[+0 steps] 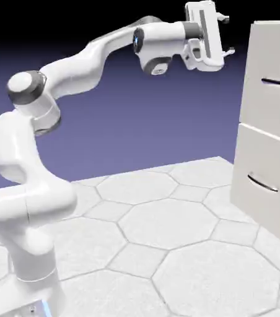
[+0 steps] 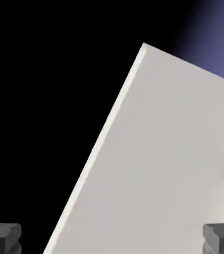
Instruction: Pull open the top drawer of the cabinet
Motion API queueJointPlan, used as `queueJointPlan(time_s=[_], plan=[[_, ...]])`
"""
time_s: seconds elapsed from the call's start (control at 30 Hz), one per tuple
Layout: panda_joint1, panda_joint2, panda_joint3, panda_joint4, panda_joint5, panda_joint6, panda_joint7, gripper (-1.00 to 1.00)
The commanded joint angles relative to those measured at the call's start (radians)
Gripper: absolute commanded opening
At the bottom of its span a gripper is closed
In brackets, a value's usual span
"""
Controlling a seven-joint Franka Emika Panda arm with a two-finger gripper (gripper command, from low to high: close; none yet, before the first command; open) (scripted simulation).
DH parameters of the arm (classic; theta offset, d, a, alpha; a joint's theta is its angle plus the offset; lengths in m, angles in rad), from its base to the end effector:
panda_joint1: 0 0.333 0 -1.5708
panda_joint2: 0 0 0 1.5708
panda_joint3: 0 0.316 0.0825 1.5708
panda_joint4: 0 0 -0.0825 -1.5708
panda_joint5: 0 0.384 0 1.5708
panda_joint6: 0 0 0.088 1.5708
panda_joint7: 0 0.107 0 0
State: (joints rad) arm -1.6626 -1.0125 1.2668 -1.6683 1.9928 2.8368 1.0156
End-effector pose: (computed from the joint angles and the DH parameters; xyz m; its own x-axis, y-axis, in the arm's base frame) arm 0.5691 0.1069 0.6965 -0.0573 -0.9056 -0.4202 0.0684 0.4164 -0.9066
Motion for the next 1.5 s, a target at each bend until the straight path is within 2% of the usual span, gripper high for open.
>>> queueJointPlan(time_s=[0.0,0.3,0.6,0.63,1.07,1.47], plan=[[-0.036,-0.01,0.027,0.025,0.043,-0.004,0.006,1.0],[-0.353,-0.093,0.267,0.241,0.42,-0.042,0.058,1.0],[-0.566,-0.167,0.323,0.514,0.31,0.007,0.26,1.0],[-0.566,-0.167,0.323,0.514,0.31,0.007,0.26,-1.0],[-0.229,-0.109,0.184,0.079,0.458,-0.098,0.027,-1.0],[0.165,-0.108,-0.021,-0.356,0.473,-0.175,-0.084,-1.0]])
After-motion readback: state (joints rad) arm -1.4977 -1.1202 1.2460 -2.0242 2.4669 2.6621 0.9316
